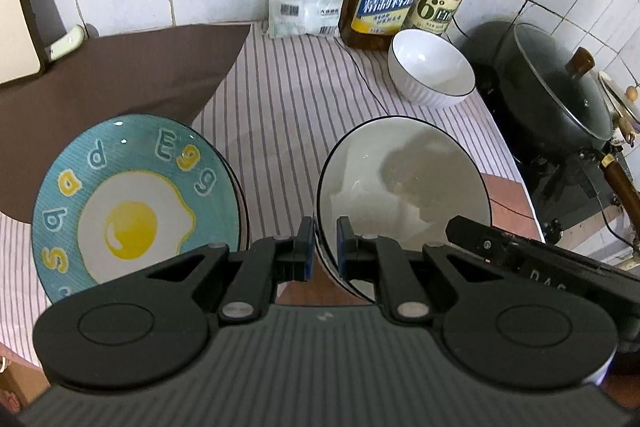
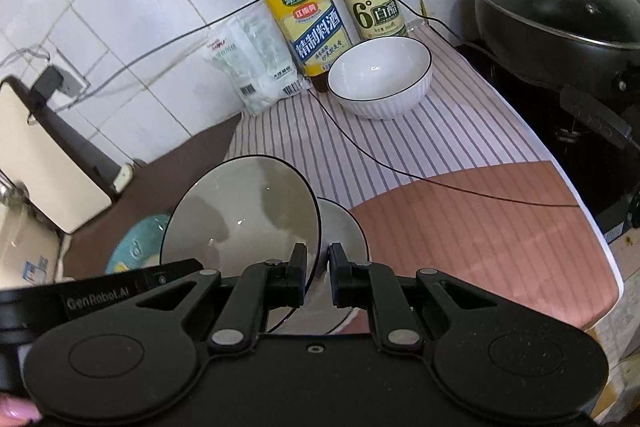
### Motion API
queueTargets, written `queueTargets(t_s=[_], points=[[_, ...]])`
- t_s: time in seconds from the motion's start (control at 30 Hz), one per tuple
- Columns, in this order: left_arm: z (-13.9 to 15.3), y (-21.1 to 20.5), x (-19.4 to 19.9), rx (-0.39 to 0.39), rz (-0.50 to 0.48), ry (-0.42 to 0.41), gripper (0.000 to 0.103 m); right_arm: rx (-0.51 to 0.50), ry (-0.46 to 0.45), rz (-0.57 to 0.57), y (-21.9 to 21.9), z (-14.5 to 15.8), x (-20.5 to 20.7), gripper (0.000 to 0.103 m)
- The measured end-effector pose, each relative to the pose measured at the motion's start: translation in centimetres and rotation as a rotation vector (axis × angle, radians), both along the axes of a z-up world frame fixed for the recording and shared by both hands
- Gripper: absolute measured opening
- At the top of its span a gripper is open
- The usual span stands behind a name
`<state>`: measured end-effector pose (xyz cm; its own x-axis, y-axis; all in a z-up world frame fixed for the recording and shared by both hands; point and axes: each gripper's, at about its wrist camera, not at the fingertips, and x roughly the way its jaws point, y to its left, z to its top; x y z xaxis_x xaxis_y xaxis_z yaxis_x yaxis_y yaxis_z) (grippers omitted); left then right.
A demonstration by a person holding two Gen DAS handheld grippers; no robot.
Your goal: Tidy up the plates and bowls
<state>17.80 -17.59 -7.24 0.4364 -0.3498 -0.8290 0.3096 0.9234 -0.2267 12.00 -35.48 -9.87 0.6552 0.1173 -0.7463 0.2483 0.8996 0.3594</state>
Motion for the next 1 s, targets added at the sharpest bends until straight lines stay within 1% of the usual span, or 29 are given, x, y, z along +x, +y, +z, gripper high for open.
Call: queueTargets(t_s=[0.2, 0.3, 0.53, 0.87, 0.93, 1.0], points=[[-1.1, -0.4, 0.2, 0.011, -0.012, 0.015, 0.010, -0.059, -0.011, 0.018, 0.4, -0.4, 0.0, 0.015], [-1.5, -0.7, 0.2, 0.022, -0.021, 0.015, 0.010, -0.053, 0.002, 0.003, 0.3, -0.5, 0.1, 0.015], [-2.0, -1.4, 0.2, 0.057, -0.045, 0.014, 0.010, -0.096, 0.032, 0.017, 0.7, -0.7, 0.6, 0.015], [-2.7, -1.6, 0.4, 0.064, -0.053, 0.029, 0.010, -0.210, 0.032, 0.060, 1.7, -1.0, 0.7, 0.016], [-2.7, -1.6, 0.4, 0.060, -0.054, 0.031, 0.010, -0.272, 0.033, 0.082, 2.4, -1.3, 0.7, 0.020], [-2.8, -1.5, 0.4, 0.056, -0.053, 0.035, 0.011, -0.329, 0.020, 0.107, 3.0, -1.5, 0.5, 0.021]])
